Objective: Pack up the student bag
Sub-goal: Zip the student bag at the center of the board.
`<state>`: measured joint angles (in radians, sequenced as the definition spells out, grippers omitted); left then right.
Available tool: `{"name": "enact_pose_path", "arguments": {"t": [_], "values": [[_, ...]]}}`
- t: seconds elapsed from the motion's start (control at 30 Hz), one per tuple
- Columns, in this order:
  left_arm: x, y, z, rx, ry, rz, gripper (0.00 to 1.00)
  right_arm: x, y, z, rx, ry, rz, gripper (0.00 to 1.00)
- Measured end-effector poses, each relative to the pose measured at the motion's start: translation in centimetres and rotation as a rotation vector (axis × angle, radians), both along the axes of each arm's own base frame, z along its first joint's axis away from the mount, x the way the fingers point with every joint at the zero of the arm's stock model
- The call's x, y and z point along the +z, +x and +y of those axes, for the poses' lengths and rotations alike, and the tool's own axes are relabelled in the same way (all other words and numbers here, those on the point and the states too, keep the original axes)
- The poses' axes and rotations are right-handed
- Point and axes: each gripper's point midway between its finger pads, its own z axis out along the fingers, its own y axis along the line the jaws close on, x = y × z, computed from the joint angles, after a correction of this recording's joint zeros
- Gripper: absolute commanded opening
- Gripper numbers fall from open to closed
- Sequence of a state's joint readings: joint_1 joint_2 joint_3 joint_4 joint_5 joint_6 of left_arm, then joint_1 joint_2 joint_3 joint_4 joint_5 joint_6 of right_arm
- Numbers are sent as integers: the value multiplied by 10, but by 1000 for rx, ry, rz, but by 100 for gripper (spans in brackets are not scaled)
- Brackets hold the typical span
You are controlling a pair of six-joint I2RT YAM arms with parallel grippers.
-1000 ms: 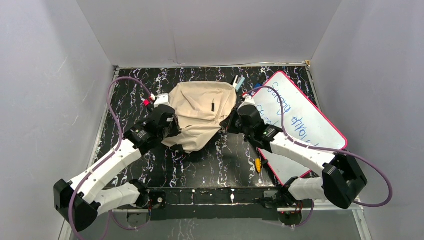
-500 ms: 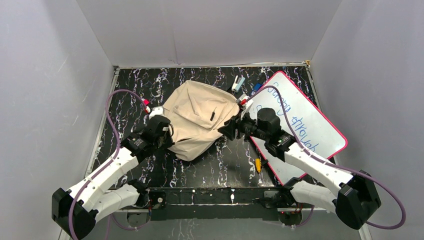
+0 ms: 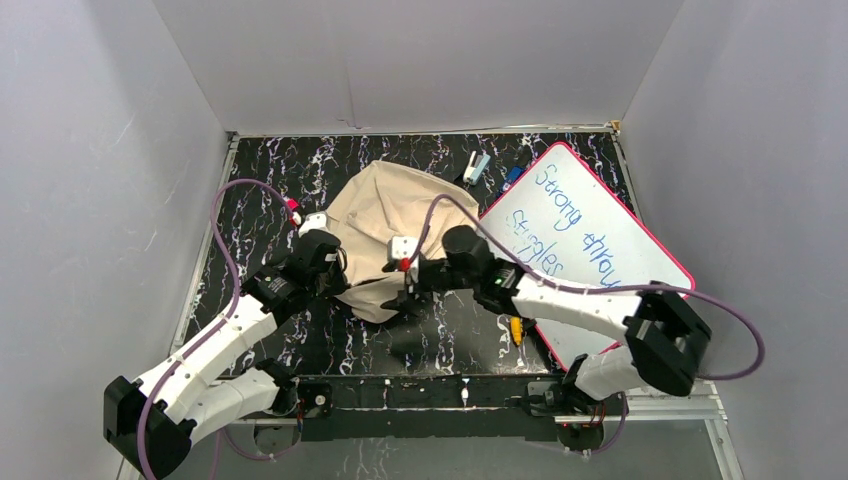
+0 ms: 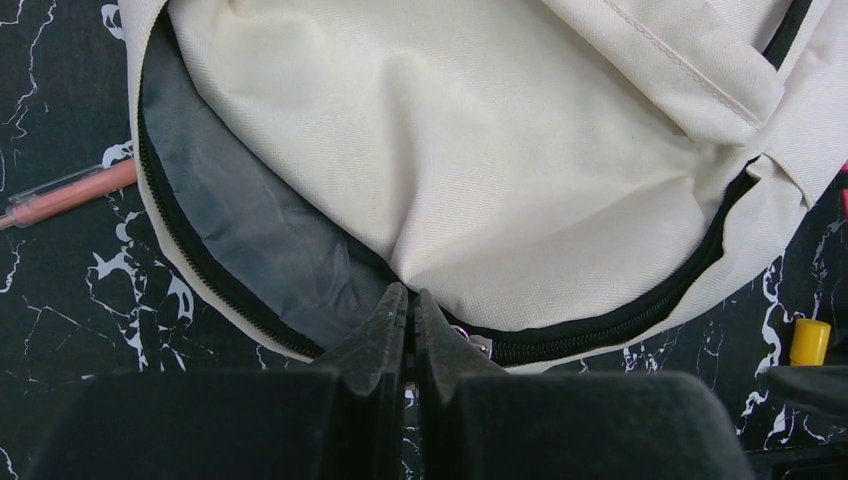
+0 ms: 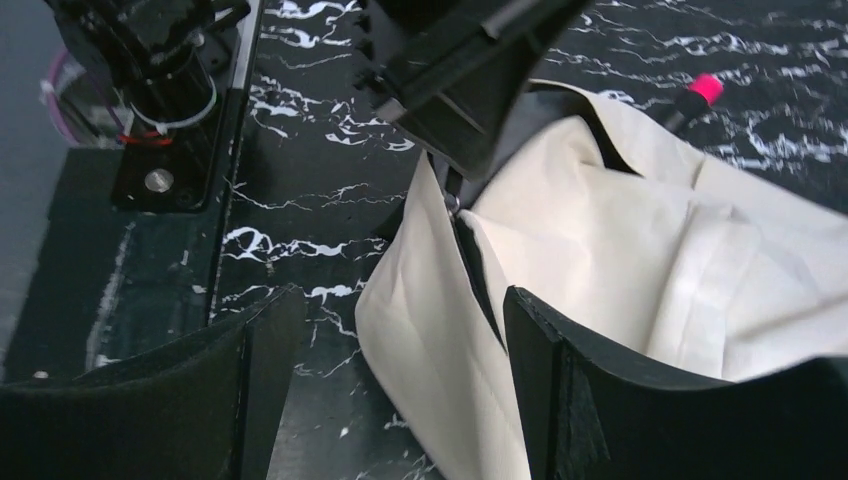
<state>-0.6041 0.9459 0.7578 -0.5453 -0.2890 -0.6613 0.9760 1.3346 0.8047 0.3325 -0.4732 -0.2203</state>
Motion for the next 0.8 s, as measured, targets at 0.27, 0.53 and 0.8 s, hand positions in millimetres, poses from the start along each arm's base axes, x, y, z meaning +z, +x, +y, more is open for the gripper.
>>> {"name": "enact_pose_path", "arguments": {"t": [0.27, 0.53, 0.8], "values": [[3, 1, -4, -14, -19, -9, 0, -29, 3, 41, 87, -77, -185, 77], [6, 1, -6, -20, -30, -21, 0, -46, 15, 58, 92, -124, -263, 37], [2, -1, -4, -23, -26, -18, 0, -48, 17, 52, 76, -140, -290, 0]]}}
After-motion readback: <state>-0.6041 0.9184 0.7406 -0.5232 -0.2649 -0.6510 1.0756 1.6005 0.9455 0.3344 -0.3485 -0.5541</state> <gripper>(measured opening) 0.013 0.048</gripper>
